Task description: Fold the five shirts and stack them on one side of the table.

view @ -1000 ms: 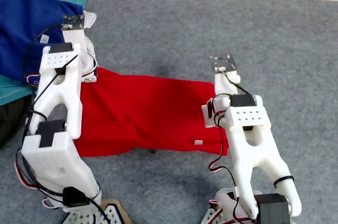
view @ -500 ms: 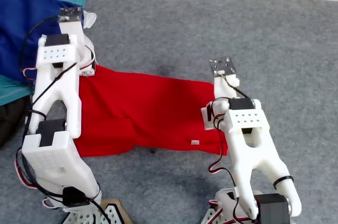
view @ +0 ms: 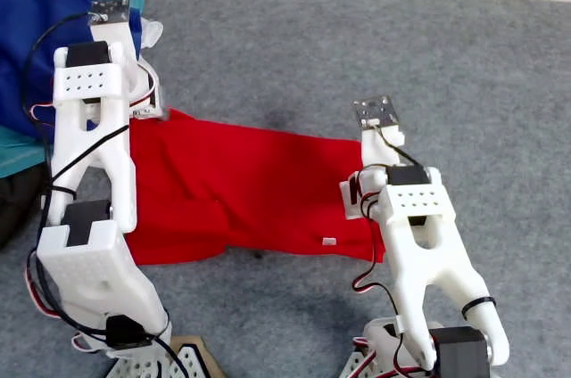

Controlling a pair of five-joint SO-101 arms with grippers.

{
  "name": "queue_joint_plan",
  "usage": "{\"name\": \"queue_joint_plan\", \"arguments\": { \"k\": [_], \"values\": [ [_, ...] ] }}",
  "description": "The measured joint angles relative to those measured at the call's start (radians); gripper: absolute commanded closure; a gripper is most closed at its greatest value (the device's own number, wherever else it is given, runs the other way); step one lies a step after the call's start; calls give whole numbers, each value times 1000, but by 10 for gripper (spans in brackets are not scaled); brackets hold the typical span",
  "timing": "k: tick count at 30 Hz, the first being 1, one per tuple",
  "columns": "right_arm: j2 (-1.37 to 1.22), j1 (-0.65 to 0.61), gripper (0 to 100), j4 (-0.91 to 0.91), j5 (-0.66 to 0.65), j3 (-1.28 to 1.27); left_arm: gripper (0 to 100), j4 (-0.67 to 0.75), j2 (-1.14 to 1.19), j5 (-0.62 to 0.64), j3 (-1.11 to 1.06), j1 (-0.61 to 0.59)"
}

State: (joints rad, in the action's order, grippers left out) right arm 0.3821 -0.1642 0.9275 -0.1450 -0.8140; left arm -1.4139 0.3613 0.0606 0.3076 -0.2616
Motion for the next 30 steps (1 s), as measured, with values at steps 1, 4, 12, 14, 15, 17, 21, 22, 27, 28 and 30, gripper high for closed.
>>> {"name": "queue_joint_plan", "arguments": {
  "k": [1,4,12,14,15,17,21,22,27,28,30],
  "values": [
    [0,0,882,0,0,0,593,0,0,0,0,0],
    [0,0,882,0,0,0,575,-5,0,0,0,0],
    [0,0,882,0,0,0,575,-94,0,0,52,-15],
    [0,0,882,0,0,0,575,-144,0,0,98,-37],
    [0,0,882,-2,0,0,575,-172,0,0,126,-51],
    [0,0,882,-3,0,0,577,-216,0,0,195,-81],
    [0,0,882,-3,0,-6,713,-292,0,0,351,-109],
    [0,0,882,-3,0,-6,776,-301,0,0,379,-109],
    [0,0,882,-3,0,-6,950,-331,0,0,439,-106],
    [0,0,882,-3,0,-6,934,-333,0,0,427,-103],
    [0,0,882,-3,0,-6,949,-336,0,3,374,-86]
  ]
}}
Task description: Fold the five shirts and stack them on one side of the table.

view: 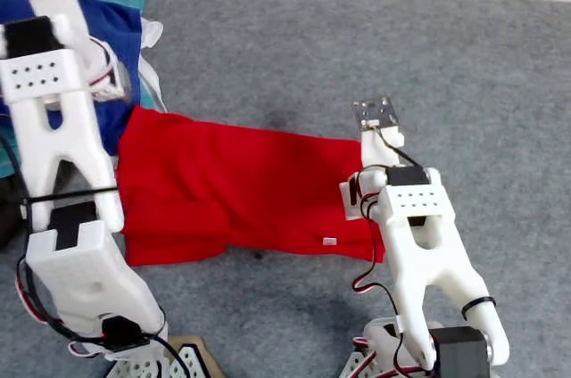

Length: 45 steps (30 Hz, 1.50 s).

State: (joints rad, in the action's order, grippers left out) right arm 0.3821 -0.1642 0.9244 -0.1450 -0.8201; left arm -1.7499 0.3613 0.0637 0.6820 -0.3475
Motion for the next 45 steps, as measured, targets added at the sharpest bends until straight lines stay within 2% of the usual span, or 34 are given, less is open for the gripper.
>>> {"name": "queue_joint_plan", "arguments": {
  "k": [3,16,21,24,33,41,45],
  "values": [
    [0,0,882,0,0,0,998,-2,0,0,-117,38],
    [0,0,882,0,0,0,995,135,0,0,-578,219],
    [0,0,882,0,0,0,995,153,-11,2,-669,229],
    [0,0,882,0,0,0,995,167,-92,2,-753,229],
    [0,0,882,0,0,0,995,493,-425,2,-1109,229],
    [0,0,882,0,0,0,995,617,-430,-54,-1241,210],
    [0,0,882,0,0,0,995,634,-408,-58,-1252,184]
  ]
}}
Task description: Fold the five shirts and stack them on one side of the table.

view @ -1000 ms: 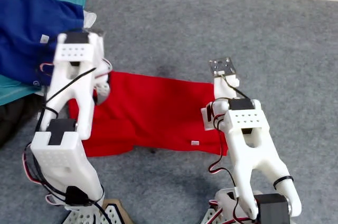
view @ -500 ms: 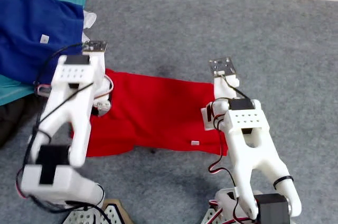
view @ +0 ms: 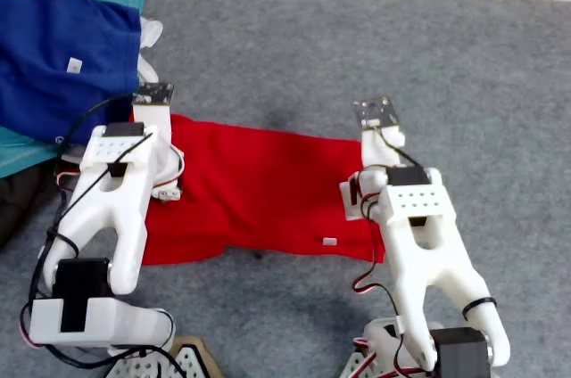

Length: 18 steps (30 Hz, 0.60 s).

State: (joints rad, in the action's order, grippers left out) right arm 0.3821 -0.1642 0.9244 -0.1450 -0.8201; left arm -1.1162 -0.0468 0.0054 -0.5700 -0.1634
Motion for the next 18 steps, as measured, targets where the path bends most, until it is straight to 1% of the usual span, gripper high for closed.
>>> {"name": "queue_joint_plan", "arguments": {
  "k": [5,9,13,18],
  "values": [
    [0,0,882,0,0,0,995,-2,0,0,-2,-2],
    [0,0,882,0,0,0,995,-26,-32,-6,-46,-2],
    [0,0,882,0,0,0,995,-35,-100,-6,-133,-2],
    [0,0,882,0,0,0,994,-43,-242,-6,-247,0]
  ]
}}
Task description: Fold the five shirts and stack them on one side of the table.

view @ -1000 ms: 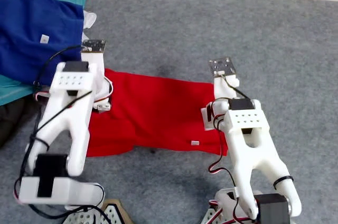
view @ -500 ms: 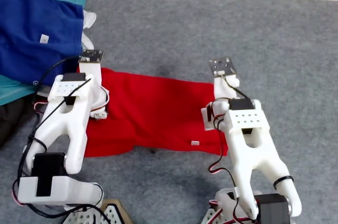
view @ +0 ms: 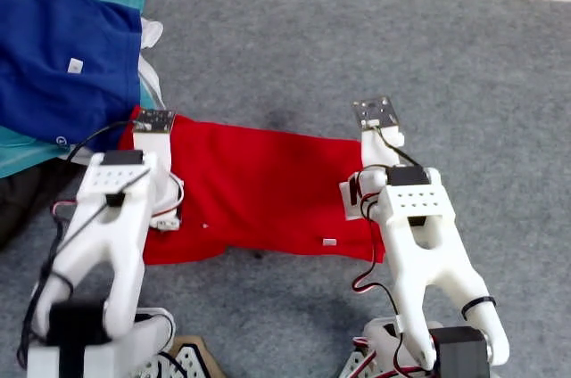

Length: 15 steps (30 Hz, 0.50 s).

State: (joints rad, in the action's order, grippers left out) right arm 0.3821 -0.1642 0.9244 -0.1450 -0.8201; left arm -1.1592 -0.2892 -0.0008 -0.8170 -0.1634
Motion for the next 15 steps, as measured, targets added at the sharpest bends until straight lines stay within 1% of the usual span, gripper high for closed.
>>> {"name": "queue_joint_plan", "arguments": {
  "k": [4,7,11,15],
  "values": [
    [0,0,882,0,0,0,994,-37,-135,0,-72,0],
    [0,0,882,0,0,0,994,-48,-215,-49,-117,0],
    [0,0,882,0,0,0,994,-69,-282,-112,-166,26],
    [0,0,882,0,0,0,994,-74,-321,-129,-169,46]
  ]
}}
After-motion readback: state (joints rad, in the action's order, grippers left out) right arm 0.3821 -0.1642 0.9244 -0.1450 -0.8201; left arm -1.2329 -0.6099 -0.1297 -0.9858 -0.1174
